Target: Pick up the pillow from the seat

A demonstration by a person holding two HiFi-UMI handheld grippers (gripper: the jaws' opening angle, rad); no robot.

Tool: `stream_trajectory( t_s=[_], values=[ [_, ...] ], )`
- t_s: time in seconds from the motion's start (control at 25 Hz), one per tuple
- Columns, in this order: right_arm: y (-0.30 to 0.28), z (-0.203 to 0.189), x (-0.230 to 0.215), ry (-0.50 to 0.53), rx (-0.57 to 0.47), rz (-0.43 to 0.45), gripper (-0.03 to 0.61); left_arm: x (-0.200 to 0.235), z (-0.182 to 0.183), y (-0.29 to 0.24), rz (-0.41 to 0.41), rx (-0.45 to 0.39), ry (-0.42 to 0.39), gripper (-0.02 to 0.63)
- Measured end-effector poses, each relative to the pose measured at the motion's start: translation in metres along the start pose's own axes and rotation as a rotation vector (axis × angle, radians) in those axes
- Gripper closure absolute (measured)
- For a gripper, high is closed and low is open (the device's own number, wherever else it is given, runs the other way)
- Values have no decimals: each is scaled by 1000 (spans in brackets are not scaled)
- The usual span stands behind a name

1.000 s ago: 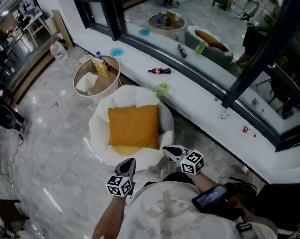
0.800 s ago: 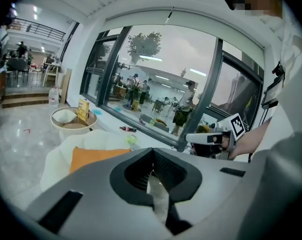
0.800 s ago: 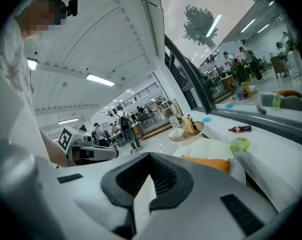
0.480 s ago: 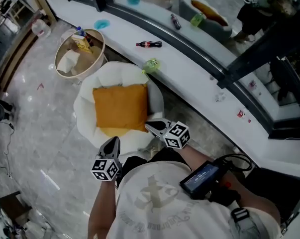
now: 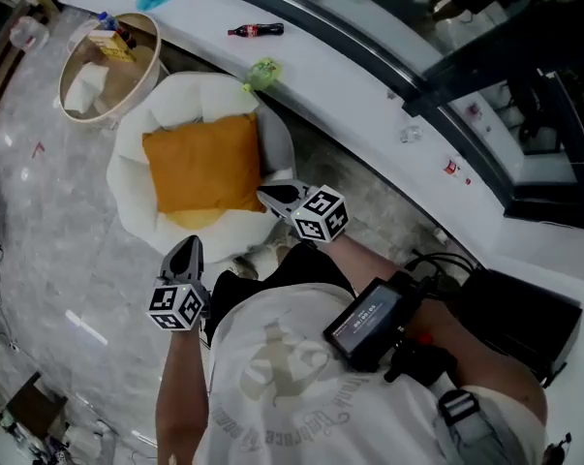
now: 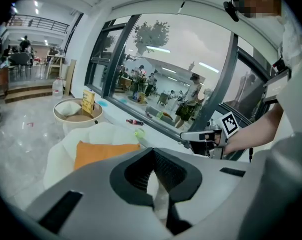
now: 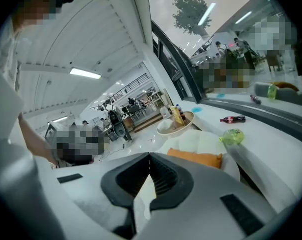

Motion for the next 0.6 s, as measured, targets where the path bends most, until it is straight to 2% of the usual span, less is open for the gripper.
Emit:
stream_trajectory(
  t_s=[0.2, 0.4, 0.6],
  values=[
    [-1, -16, 0, -59, -2, -67, 565, 6, -10, -12, -70, 79, -21, 603],
    [-14, -28, -9, -79, -1, -88, 565, 12, -13, -29, -86, 88, -23, 603],
    [-20, -44, -17, -98, 33, -93, 565, 12, -30, -38, -85, 101, 18, 603]
  ],
)
Point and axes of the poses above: the fingertips, and each gripper's own axes: y backward along the fingers, x to its left, z out of its top, the point moved 9 cm from there along y, backward along the fingers
